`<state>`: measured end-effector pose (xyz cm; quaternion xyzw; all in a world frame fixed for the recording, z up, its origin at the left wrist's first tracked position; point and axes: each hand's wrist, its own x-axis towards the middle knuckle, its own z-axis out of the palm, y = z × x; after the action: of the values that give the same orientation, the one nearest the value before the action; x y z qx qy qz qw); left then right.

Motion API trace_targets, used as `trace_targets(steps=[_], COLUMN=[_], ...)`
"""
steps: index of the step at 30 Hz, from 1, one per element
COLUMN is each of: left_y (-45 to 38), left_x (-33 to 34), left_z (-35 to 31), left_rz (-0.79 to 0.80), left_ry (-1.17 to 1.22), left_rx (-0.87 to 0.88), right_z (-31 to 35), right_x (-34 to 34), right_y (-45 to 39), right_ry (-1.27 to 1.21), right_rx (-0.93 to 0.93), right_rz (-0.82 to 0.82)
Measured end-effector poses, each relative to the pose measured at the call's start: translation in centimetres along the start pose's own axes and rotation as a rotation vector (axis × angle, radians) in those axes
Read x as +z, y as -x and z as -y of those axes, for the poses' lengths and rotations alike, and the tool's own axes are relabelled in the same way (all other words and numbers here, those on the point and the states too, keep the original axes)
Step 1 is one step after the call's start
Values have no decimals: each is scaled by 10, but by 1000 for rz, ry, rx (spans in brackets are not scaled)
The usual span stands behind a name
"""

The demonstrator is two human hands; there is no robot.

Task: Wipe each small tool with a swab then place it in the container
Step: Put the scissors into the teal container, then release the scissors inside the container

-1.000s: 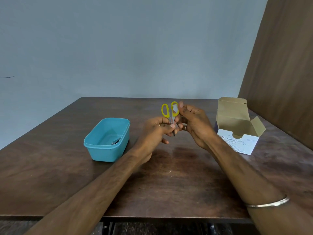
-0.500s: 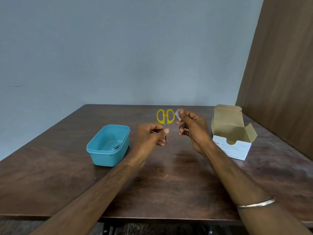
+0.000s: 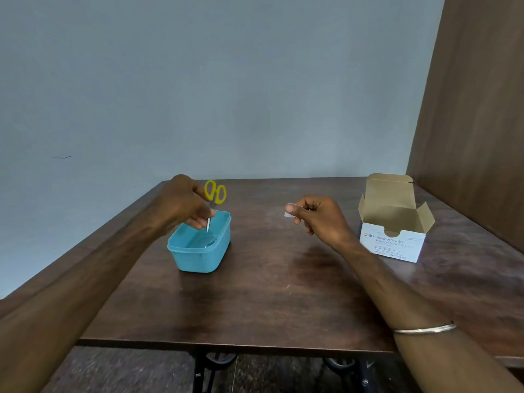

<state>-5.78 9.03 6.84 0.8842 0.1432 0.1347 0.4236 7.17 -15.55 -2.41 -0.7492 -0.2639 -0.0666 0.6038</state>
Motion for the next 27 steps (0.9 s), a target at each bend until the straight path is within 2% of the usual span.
trace_targets(steps=[7,11,20,22,25,27], left_y=[-10,-16,-14,-12,-1,13], left_x=[18,26,32,30,29,35], left_z=[20,30,32,28,12,-4], left_rz=[160,140,121,85,-61,-127], left_ry=[-291,-485,-695,-759,-824,-789], left_rx=[-232,-159,-107,-47,171,284], right_z=[-2,-3,-4,-1,9,19], right_x=[-2,-3,-5,-5,-10,-14], right_y=[0,0,2,3,6,8], right_ry=[70,79,211,249,280,285], right_rx=[-1,-21,-37,-38,-50,-58], right_rz=[23,21,105,105,68,19])
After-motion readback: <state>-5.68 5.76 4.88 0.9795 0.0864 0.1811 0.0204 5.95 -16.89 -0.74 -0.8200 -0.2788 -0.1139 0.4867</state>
